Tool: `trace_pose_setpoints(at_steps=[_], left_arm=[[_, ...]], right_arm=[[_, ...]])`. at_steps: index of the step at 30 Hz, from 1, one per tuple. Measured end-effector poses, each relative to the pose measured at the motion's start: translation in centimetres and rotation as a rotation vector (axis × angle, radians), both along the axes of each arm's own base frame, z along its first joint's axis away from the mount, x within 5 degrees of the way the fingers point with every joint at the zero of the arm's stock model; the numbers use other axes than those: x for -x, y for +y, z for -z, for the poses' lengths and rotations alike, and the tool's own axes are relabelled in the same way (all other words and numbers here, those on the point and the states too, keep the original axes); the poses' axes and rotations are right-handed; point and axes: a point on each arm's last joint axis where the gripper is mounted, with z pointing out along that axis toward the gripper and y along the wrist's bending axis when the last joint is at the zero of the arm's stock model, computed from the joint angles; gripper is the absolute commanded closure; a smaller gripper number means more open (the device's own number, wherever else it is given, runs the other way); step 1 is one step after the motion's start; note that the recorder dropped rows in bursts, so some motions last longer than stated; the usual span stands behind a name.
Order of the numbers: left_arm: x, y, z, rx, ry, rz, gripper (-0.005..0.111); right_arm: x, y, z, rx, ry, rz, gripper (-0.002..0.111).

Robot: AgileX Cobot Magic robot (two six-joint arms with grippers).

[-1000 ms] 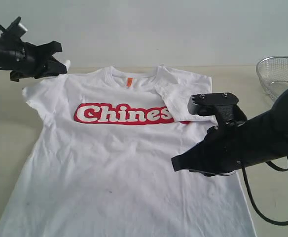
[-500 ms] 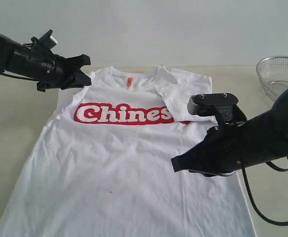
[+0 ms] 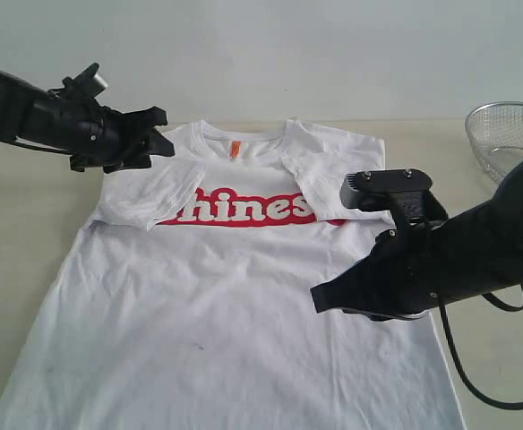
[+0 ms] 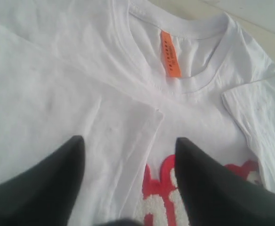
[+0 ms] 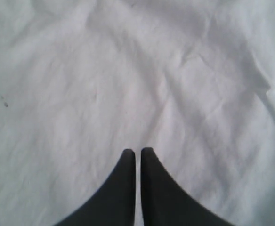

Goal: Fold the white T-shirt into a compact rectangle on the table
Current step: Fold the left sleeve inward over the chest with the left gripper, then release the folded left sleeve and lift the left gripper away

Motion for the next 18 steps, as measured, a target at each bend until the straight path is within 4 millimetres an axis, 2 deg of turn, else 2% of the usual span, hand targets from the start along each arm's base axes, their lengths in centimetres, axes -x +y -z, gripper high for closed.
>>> trace_pose_setpoints(at_steps=[3,5,7,12,18], left_arm=[[0.0,-0.1,0.0,0.005,-0.005,0.001,0.047],[0.0,-0.1,-0.1,0.007,-0.004,0.004,0.052],[0.0,-0.1,-0.1,0.009,-0.004,0.006,0.062],[0.2,0.5,-0.2,-0.017,-0.005,0.038,0.099],[1.0,2.6,0.2,-0.082,0.090,0.072,0.102]], right_arm=[[0.0,0.0,0.0,0.000,0.000,0.000,0.109],[0.0,0.0,0.0,0.001,-0.001,-0.001,0.109],[0.0,0.0,0.0,0.001,-0.001,-0.001,0.109],[0.1,0.0,0.0,-0.002,0.006,-0.006,0.109],[0.1,0.0,0.0,-0.001,0.005,-0.005,0.109]])
